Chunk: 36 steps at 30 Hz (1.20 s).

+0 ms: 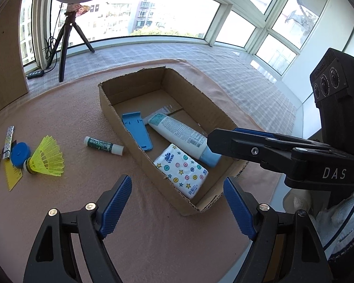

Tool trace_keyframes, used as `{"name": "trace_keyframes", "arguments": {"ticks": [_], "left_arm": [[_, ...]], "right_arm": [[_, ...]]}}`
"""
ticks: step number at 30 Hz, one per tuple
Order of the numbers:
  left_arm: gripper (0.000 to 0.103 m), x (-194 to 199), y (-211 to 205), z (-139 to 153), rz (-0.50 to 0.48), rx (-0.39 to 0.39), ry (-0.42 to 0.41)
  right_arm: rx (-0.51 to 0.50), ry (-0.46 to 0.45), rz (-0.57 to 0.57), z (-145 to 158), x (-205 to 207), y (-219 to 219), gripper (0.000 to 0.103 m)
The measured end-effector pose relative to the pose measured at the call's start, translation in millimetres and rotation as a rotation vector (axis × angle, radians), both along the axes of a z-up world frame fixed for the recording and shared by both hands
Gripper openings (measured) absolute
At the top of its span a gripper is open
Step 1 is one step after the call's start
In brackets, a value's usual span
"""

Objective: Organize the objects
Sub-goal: 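Carry the tissue pack into the box and open the left gripper, then move the left tool to the yellow shuttlecock and grasp it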

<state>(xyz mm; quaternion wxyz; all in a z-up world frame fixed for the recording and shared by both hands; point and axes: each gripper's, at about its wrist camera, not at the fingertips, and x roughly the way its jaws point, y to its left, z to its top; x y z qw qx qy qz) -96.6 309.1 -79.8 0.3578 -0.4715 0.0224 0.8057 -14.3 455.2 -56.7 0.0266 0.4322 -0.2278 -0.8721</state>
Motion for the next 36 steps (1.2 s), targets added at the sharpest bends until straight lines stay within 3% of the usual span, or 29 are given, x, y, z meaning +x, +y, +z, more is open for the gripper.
{"name": "trace_keyframes", "arguments": {"ticks": [27, 36], "left_arm": [[0.083, -32.0, -184.5, -9.0, 0.365, -0.025, -0.026], [0.082, -52.0, -202.9, -25.2, 0.382, -0.043, -0.025]], "right_arm": [[-0.014, -0.013, 0.195, 3.3, -48.2, -99.8, 0.069], [-0.054, -0.036, 0.267, -6.7, -84.0, -128.5, 0.069]]}}
